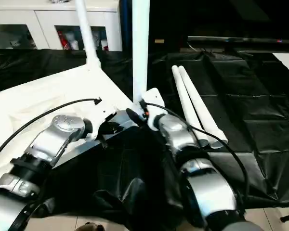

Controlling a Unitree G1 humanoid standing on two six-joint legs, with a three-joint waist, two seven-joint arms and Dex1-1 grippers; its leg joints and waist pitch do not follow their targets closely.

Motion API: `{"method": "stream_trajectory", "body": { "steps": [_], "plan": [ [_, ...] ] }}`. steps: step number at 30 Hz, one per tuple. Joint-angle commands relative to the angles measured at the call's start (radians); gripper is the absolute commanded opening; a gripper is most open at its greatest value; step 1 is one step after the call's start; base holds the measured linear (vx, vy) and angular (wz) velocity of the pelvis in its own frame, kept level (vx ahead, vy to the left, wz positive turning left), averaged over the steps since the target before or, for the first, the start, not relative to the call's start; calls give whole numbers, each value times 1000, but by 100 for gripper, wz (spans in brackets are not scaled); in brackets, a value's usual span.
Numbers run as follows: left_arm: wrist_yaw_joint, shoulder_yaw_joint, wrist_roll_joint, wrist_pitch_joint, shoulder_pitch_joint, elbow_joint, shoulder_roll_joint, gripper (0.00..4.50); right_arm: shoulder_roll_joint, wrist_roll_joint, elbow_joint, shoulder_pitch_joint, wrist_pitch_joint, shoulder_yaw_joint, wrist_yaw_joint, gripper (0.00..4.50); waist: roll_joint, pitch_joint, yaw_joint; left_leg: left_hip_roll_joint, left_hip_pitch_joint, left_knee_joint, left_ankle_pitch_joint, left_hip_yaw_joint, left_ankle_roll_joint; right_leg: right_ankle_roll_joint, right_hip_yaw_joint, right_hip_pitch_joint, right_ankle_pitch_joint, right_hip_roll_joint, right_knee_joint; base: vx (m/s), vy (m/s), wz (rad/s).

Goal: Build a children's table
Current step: Insert table leg to table base

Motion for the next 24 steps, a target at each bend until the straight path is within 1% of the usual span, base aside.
{"method": "stream_trajectory", "body": {
  "steps": [1,4,10,17,18,24],
  "plan": [
    [-13,-3,-5,-27,-8,-52,7,0,-9,-3,-27,8,-11,5,13,407,7,-78,2,21,19,-58,-159,-1,44,-274,39,62,-17,-72,-53,0,0,0],
    [-16,-5,-6,-24,-5,-57,10,0,-13,-2,-40,15,-12,10,25,407,7,-78,2,21,20,-58,-161,-2,44,-274,39,62,-21,-71,-53,0,0,0],
    [-31,-10,-7,-24,3,-68,17,0,-20,-6,-69,34,-20,30,82,407,7,-80,3,21,18,-56,-143,-1,56,-278,38,63,4,-71,-50,0,0,0],
    [-45,-13,-6,-21,10,-78,27,0,-28,1,-84,42,-13,32,119,407,3,-79,4,21,18,-56,-154,-2,54,-274,38,63,-28,-72,-52,0,0,0],
    [-46,-13,-6,-21,10,-79,28,0,-28,2,-85,42,-12,32,123,407,4,-79,4,22,19,-56,-153,-2,54,-274,38,62,-28,-72,-51,0,0,0],
    [-54,-14,-4,-22,15,-82,34,0,-32,2,-90,46,-11,35,132,407,4,-81,5,20,18,-53,-131,-2,62,-279,38,63,0,-72,-48,0,0,0]
  ]
}}
